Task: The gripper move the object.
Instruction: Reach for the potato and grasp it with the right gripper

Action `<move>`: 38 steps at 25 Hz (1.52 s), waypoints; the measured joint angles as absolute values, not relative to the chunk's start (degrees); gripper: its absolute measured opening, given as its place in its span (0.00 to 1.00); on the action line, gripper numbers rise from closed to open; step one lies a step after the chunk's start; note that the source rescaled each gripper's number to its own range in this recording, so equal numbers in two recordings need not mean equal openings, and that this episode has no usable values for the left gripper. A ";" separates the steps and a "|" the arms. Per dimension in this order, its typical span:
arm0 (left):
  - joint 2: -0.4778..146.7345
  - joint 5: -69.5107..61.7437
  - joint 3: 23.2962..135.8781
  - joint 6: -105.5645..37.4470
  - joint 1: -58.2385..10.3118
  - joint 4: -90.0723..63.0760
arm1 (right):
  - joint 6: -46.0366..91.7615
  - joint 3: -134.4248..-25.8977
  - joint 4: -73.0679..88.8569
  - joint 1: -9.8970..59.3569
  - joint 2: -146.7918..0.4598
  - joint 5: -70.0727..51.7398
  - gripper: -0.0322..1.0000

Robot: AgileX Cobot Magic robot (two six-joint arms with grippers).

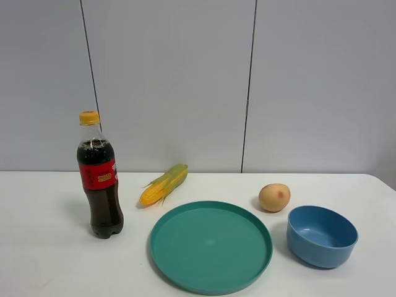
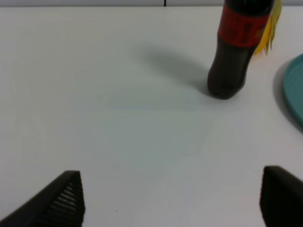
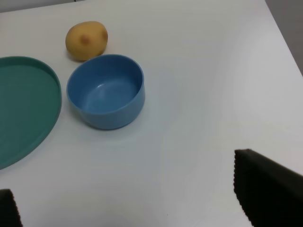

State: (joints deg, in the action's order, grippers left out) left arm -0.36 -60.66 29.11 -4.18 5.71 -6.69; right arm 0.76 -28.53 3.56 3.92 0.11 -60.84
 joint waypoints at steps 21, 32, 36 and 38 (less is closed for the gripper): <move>-0.36 -60.66 29.11 -4.19 5.71 -6.69 | 1.04 -28.53 8.95 3.92 0.11 -60.64 0.86; -0.36 -60.66 29.11 -4.19 5.71 -6.69 | 8.79 -38.45 23.87 3.92 -19.82 -51.53 0.84; -0.36 -60.66 29.11 -4.13 5.71 -6.69 | 14.64 -47.89 26.64 3.92 -35.16 -46.67 0.84; -0.36 -60.66 29.11 -4.13 5.71 -6.69 | 17.06 -53.11 27.57 3.92 -43.58 -45.70 0.88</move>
State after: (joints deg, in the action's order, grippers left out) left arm -0.36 -60.66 29.11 -4.13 5.71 -6.69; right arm 17.06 -53.11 27.57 3.92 -43.58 -45.70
